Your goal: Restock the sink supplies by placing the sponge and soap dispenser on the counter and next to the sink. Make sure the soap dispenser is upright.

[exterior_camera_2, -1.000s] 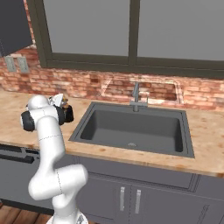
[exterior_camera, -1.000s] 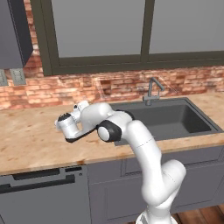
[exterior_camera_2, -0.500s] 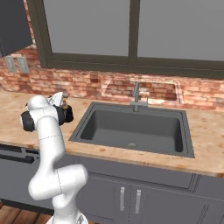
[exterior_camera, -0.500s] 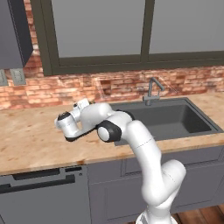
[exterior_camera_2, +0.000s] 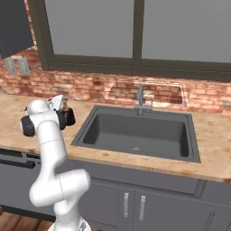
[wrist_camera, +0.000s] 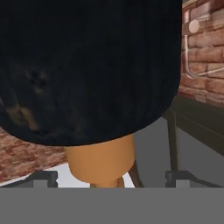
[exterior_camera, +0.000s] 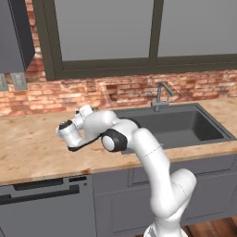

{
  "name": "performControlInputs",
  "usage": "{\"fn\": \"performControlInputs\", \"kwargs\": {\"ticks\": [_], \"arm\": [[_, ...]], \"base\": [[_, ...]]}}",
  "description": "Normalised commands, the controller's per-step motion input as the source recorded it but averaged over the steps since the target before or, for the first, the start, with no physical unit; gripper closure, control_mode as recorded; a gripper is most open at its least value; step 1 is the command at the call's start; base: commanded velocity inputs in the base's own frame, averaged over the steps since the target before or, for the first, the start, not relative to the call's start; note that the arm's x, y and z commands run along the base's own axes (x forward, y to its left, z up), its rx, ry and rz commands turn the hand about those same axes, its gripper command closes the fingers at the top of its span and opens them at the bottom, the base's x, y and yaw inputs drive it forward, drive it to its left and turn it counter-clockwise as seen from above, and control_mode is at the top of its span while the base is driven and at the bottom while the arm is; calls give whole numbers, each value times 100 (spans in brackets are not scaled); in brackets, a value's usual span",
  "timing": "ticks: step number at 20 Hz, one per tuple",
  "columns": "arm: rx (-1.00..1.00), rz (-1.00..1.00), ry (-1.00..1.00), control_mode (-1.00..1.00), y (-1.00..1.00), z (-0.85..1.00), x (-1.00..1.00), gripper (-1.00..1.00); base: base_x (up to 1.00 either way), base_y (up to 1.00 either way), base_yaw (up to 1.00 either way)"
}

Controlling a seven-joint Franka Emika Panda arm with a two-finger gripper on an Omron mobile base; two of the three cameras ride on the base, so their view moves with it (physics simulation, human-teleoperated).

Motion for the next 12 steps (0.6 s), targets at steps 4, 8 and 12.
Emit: {"fn": "performControlInputs", "kwargs": {"ticks": [4, 8, 12], "arm": [[-2, 0, 0, -100, 35, 0, 0, -100], [-2, 0, 0, -100, 29, 0, 7, -100], [0, 1, 1, -100, 4, 0, 11, -100]], "base": [[0, 0, 0], [0, 0, 0], [0, 0, 0]]}}
